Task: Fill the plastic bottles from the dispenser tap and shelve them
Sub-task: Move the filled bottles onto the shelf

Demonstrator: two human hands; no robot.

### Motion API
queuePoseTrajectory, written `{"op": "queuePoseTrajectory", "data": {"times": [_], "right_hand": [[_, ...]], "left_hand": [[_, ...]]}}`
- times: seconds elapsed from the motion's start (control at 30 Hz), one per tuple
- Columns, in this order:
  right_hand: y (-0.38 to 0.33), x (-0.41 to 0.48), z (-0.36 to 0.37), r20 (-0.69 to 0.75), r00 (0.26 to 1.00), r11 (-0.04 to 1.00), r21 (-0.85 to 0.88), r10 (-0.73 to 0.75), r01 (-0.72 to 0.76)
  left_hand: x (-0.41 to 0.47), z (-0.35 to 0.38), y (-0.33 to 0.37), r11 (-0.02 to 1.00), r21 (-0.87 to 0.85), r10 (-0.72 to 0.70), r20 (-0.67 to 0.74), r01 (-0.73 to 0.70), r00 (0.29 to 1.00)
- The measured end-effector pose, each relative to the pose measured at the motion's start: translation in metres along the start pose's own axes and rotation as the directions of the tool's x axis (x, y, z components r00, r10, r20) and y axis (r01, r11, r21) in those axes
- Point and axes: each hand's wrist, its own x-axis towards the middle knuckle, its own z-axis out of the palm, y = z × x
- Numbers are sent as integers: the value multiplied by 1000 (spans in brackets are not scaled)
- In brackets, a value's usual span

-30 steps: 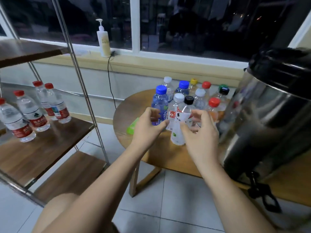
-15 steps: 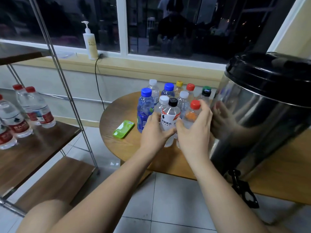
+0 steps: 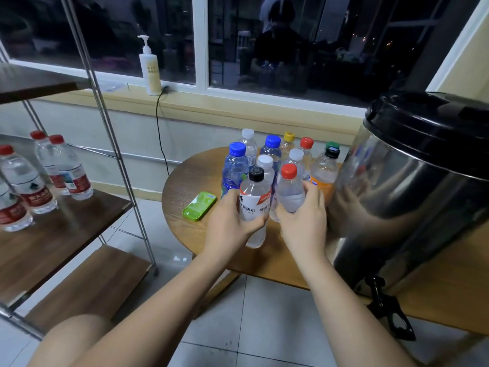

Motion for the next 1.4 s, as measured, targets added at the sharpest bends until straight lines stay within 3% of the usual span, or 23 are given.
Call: {"op": "queuePoseTrajectory", "data": {"times": [0.1, 0.2, 0.4, 0.6, 0.7, 0.87, 1.03, 1.13, 1.27, 1.4], "right_hand": [[1, -8, 1, 32, 993, 985, -127, -116, 120], [-11, -15, 4, 68, 979, 970, -136, -193, 201], [-88, -34, 42, 232, 943, 967, 152, -238, 207], [-163, -58, 141, 418, 844, 915, 356, -337, 189], [-189, -70, 207, 483, 792, 892, 421, -375, 165], [-226, -91, 303, 635, 675, 899, 425, -376, 100], [-254, -102, 378, 633, 678, 912, 384, -373, 143], [-271, -104, 410, 669, 654, 912, 402, -354, 82], [-283, -105, 447, 620, 646, 848, 524, -445, 81], [-297, -103, 484, 596, 642, 836, 531, -482, 136]], "left_hand": [[-14, -33, -11, 1000, 12, -12, -21, 12, 1000], [-24, -71, -27, 999, 8, -47, -72, 47, 996], [-26, -151, -75, 988, 68, -119, -248, 140, 961], [-22, -232, -144, 957, 104, -203, -427, 271, 881], [-20, -264, -179, 929, 155, -206, -541, 337, 815], [-10, -298, -228, 895, 74, -274, -688, 441, 672], [6, -322, -269, 837, -31, -351, -796, 546, 493], [13, -330, -293, 823, -103, -375, -837, 558, 399], [19, -345, -319, 796, -115, -320, -913, 594, 252], [31, -353, -340, 788, -180, -313, -941, 588, 131]]}}
